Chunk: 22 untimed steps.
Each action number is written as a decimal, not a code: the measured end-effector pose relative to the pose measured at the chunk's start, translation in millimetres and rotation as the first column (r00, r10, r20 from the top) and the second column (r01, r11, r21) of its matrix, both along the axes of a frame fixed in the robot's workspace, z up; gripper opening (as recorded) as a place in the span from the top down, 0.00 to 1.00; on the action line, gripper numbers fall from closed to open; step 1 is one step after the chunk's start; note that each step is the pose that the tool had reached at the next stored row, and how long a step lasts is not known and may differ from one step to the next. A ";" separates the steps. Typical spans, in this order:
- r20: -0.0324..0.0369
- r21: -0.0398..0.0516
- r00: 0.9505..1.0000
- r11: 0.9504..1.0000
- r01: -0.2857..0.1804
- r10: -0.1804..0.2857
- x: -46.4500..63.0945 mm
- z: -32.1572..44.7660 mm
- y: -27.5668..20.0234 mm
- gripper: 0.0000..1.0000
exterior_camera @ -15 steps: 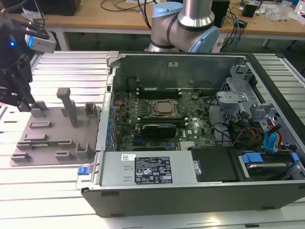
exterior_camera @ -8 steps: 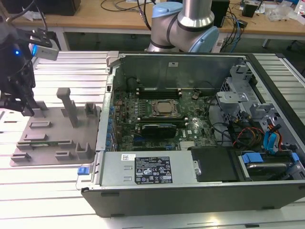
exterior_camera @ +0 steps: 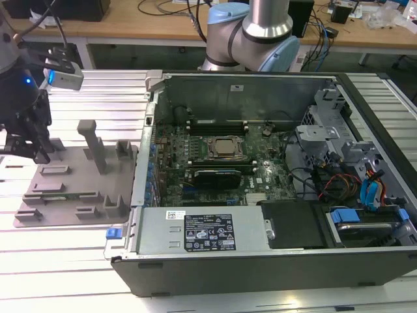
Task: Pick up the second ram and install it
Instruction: 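Pick up the second ram and move it above second insertion slot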
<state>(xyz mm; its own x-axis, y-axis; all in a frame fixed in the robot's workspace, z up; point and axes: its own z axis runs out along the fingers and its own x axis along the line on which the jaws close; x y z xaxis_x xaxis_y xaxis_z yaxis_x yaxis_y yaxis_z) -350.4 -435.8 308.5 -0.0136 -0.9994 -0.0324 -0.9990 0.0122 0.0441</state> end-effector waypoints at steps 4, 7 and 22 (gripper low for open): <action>0.000 0.000 1.000 1.000 0.000 0.000 0.0 -5.3 0.0 0.72; 0.000 0.000 1.000 1.000 0.000 0.000 0.0 -9.2 0.0 0.72; 0.000 0.000 1.000 1.000 0.000 0.000 0.0 -25.9 0.0 0.72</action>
